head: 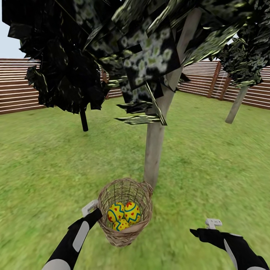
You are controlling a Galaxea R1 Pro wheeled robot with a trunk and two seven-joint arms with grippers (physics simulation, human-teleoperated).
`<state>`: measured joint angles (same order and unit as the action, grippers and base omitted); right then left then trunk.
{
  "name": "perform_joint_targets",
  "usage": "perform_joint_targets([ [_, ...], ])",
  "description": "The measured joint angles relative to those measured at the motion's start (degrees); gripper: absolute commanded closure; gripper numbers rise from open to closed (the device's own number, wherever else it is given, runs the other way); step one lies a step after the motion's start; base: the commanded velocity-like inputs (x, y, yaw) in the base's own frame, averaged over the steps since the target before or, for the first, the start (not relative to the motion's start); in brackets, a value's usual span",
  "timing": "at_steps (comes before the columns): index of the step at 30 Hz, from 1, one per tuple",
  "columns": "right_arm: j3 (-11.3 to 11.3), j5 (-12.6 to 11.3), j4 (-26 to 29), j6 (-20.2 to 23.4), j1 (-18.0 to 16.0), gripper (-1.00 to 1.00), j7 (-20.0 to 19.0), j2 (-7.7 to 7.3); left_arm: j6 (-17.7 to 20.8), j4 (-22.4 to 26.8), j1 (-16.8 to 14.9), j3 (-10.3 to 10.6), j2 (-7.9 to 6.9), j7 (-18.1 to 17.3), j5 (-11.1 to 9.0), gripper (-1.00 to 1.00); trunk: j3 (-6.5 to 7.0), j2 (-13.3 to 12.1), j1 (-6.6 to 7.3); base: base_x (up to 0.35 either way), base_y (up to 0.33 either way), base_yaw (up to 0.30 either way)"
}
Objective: Take the three Easter eggs out of the wicker basket on the lawn in the garden, then place them on the lawn next to a single tree (choose any tree) so that all three eggs are next to the same tree and none are left in the basket.
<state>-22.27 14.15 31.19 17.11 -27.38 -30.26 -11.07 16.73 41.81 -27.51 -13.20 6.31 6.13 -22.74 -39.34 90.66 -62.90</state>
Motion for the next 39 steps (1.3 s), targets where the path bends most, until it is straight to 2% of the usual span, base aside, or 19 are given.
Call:
perform_joint_targets([
  [21,-0.1,0.0,0.0,0.0,0.0,-1.00,0.0,-0.06,-0.1,0.0,0.0,-0.2,-0.12,-0.1,0.0,1.00,-3.77,8.4,-4.62,0.000,0.000,0.000],
  [25,-0.1,0.0,0.0,0.0,0.0,-1.00,0.0,-0.06,-0.2,0.0,0.0,-0.2,-0.20,-1.6,-0.2,1.00,-4.49,10.0,-5.49,0.000,0.000,0.000],
  [39,-0.1,0.0,0.0,0.0,0.0,-1.00,0.1,-0.06,-0.1,0.0,0.0,-0.3,-0.21,-1.7,0.0,1.00,-7.00,15.6,-8.57,0.000,0.000,0.000],
])
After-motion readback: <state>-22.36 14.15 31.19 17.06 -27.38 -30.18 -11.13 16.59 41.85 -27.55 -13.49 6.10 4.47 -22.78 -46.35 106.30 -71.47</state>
